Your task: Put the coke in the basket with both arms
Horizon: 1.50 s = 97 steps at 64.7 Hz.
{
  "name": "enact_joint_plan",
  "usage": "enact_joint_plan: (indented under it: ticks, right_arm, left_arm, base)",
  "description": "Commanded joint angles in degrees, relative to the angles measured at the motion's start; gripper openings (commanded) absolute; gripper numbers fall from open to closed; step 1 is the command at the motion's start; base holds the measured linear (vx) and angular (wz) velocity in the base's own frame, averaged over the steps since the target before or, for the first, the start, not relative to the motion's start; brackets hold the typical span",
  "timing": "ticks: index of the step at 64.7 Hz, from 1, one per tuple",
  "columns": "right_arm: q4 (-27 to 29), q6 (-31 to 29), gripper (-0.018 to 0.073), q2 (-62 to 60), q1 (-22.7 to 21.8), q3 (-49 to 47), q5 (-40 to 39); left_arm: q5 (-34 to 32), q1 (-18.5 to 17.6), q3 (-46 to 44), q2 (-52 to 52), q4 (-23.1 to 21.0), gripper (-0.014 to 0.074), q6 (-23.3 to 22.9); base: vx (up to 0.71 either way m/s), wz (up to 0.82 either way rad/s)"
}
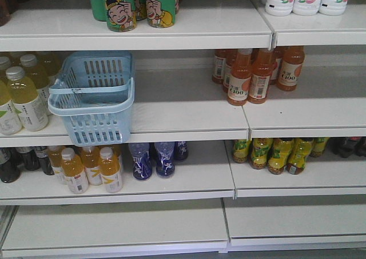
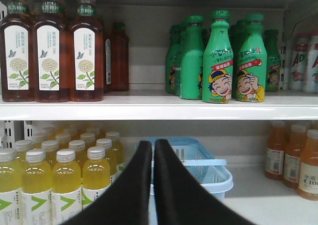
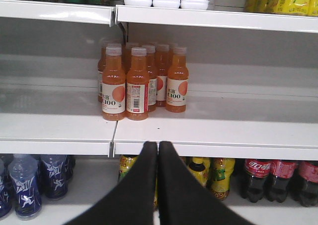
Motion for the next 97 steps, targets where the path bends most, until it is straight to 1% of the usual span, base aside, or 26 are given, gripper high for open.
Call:
enact_joint_plan:
  ticks: [1,5,9,12,19,25,36,41,50,54,62,72,75,79,87,90,91,97]
  right_arm:
    - [-0.1,-0.2,-0.0009,-1.0,-0.4,0.6,-4.0]
    - [-0.1,-0.2,-0.0009,-1.0,-0.4,0.6,-4.0]
    - [-0.1,-0.2,-0.0009,-1.0,-0.4,0.6,-4.0]
    - [-0.1,-0.2,-0.0009,-1.0,-0.4,0.6,-4.0]
    - [-0.1,-0.2,-0.0009,-1.0,-0.4,0.6,-4.0]
    - [-0.1,-0.2,-0.0009,-1.0,-0.4,0.6,-4.0]
    - [-0.1,-0.2,-0.0009,-1.0,-0.4,0.6,-4.0]
    - [-0.1,-0.2,-0.0009,-1.0,-0.4,0.6,-4.0]
    - [-0.1,-0.2,-0.0009,-1.0,-0.4,0.6,-4.0]
    - [-0.1,-0.2,-0.0009,-1.0,-0.4,0.6,-4.0]
    - [-0.1,-0.2,-0.0009,-1.0,-0.4,0.6,-4.0]
    - [-0.1,-0.2,-0.0009,-1.0,-0.4,0.6,-4.0]
    - [-0.1,-0.2,-0.0009,-1.0,-0.4,0.6,-4.0]
    - [-0.1,-0.2,-0.0009,-1.0,-0.4,0.6,-4.0]
    - [-0.1,-0.2,-0.0009,-1.0,-0.4,0.6,-4.0]
    - [-0.1,-0.2,-0.0009,-1.0,-0.4,0.6,-4.0]
    - [-0.1,-0.2,-0.0009,-1.0,-0.4,0.6,-4.0]
    - [-0.1,-0.2,-0.0009,-1.0,-0.4,0.6,-4.0]
  left_arm:
    - [2.8,-0.1,-8.2,6.8,0.2,-0.0006,1.6]
    - [5.2,-0.1,-12.1,11.9,0.0,-0.0006,3.7]
    - [7.2,-0.1,-15.0,15.8,-0.7,-0.0006,3.8]
    - [7.4,-0.1,-16.5,18.2,-0.6,-0.0006,3.7]
    - [6.7,-0.1,-16.6,21.8,-0.5,-0.0006,3.7]
    - [7.5,-0.1,-16.5,23.5,-0.5,-0.0006,3.3]
    - [4.8,-0.1,-16.4,27.1,-0.5,0.0001,3.3]
    - [4.2,-0.1,-16.4,28.4,-0.5,0.0023,3.3]
    - [4.0,-0.1,-16.4,31.3,-0.5,0.0115,3.3]
    - [4.0,-0.1,-16.4,32.2,-0.5,0.0176,3.3]
    - [3.5,-0.1,-16.4,33.3,-0.5,0.0333,3.3]
    - [2.5,-0.1,-16.4,33.3,-0.9,0.0473,3.2]
    - [1.9,-0.1,-16.4,33.3,-2.9,0.0498,3.0]
    - [0.5,-0.1,-16.4,33.5,-7.9,0.0516,0.6]
    - [-2.1,-0.2,-17.0,37.2,-23.5,0.0519,-5.6]
    - [-1.9,-0.2,-17.4,38.7,-28.5,0.0517,-6.4]
    - [-1.7,-0.2,-17.7,39.4,-30.9,0.0517,-6.7]
    - [-1.0,-0.4,-19.0,43.6,-41.2,0.0517,-6.7]
  base:
    - [0.0,0.0]
    - [0.0,0.0]
    - [0.0,0.0]
    - [0.0,0.0]
    - [0.0,0.0]
    - [0.0,0.0]
    - [0.0,0.0]
    - [0.0,0.0]
    - [0.0,0.0]
    - [0.0,0.0]
    - [0.0,0.0]
    - [0.0,0.0]
    - [0.0,0.0]
    - [0.0,0.0]
    - [0.0,0.0]
    - [0.0,0.0]
    - [0.0,0.0]
    - [0.0,0.0]
